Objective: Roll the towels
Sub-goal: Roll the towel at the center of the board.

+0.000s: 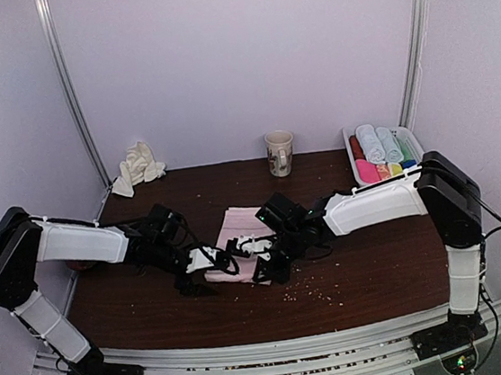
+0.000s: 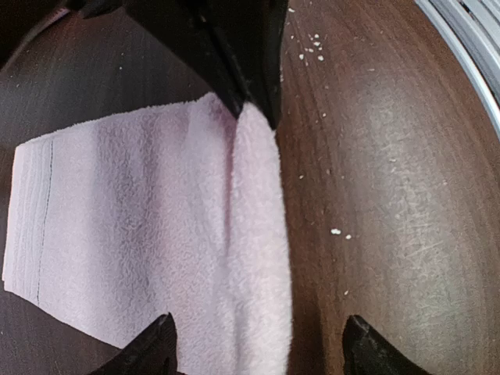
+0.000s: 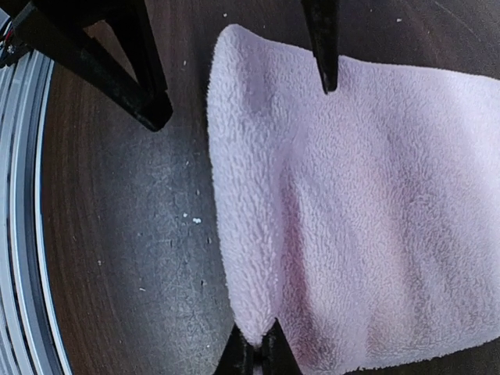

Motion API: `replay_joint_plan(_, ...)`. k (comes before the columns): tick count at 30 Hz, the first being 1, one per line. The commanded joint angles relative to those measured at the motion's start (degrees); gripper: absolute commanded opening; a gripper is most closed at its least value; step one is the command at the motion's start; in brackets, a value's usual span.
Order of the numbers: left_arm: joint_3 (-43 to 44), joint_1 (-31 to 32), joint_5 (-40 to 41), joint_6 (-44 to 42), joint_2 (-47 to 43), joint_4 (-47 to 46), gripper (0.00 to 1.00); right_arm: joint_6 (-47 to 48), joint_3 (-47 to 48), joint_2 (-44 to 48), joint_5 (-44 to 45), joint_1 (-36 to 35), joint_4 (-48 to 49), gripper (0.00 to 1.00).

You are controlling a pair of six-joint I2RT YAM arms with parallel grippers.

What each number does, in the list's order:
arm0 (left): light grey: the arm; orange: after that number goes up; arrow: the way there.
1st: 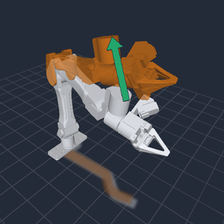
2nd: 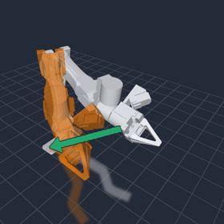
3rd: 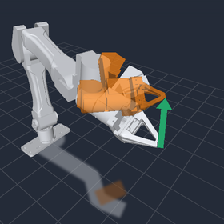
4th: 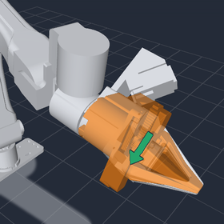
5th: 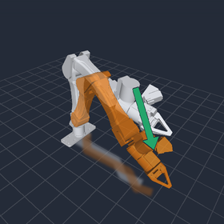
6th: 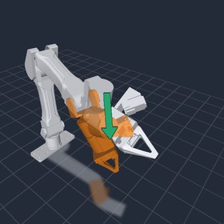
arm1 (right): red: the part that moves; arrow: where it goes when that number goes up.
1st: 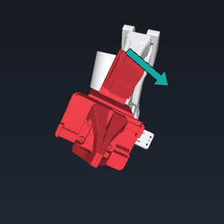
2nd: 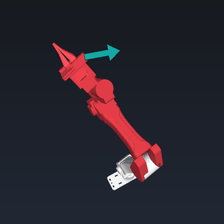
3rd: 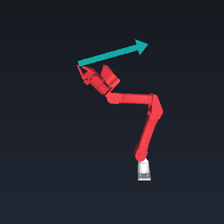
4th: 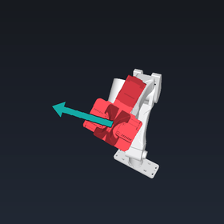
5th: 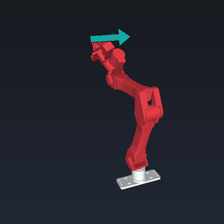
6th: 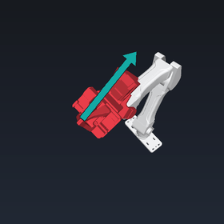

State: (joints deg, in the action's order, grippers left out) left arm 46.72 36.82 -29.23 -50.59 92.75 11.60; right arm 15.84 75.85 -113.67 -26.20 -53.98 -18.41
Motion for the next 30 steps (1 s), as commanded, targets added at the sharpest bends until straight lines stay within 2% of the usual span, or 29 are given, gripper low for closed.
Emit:
replay_joint_plan(1, 2.82, 0.18, 1.97, 0.61, 2.55, 0.08, 0.70, -0.85, 1.92, -1.57, -1.75, 0.72, -4.72, 0.00)
replay_joint_plan(4, 4.09, 0.16, 2.96, 1.08, 4.27, 1.00, 0.60, -0.18, 2.98, -2.33, -1.84, 0.92, -6.40, 0.00)
replay_joint_plan(11, 7.41, 0.07, 1.21, 1.62, 6.44, 4.56, 0.26, 0.60, 5.16, -4.09, -3.27, 1.73, -9.36, 0.00)
replay_joint_plan(14, 9.10, -0.04, 0.15, 1.12, 7.52, 7.67, 0.14, 0.60, 5.68, -4.07, -3.83, 2.22, -10.26, 0.00)
replay_joint_plan(22, 12.60, -1.99, -2.05, 1.14, 10.09, 13.33, 0.00, -0.79, 7.47, -3.51, -4.30, 4.20, -11.36, 0.00)
replay_joint_plan(27, 12.90, -2.16, -1.85, 1.92, 11.43, 13.89, 0.00, -2.24, 7.38, -3.31, -3.18, 5.50, -10.74, 0.09)
replay_joint_plan(30, 13.68, -2.25, -1.68, 3.04, 12.40, 13.89, 0.00, -3.21, 7.18, -3.19, -2.95, 6.14, -9.75, 0.09)
